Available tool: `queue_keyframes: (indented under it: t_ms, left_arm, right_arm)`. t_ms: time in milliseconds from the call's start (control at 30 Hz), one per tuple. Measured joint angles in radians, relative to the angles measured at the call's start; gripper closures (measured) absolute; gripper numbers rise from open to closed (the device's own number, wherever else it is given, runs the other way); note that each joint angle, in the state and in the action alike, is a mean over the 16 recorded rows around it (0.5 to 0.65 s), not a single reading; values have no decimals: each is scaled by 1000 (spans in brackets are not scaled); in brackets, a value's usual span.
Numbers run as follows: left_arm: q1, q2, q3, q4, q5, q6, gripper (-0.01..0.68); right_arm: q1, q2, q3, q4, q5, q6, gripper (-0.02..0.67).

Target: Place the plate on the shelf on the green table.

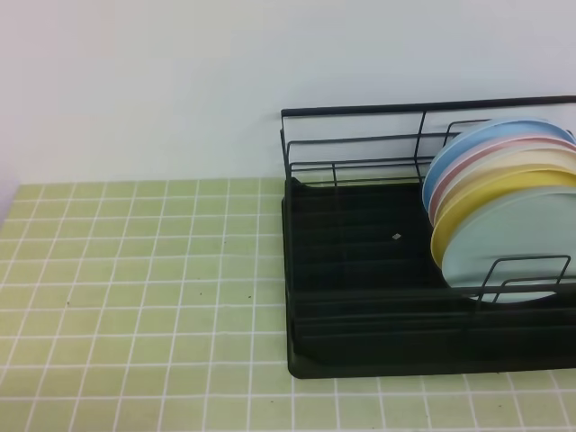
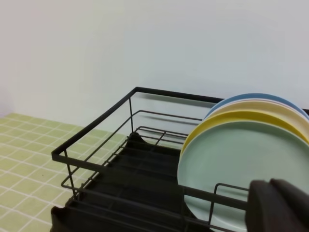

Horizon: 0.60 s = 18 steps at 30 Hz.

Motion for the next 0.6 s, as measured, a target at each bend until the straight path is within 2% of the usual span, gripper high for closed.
queue_keyframes:
  t_ms: [600]
  left_arm:
    - [1,-8,0,8,20,2,675]
  right_arm:
    - [0,0,0,0,2,-2,650]
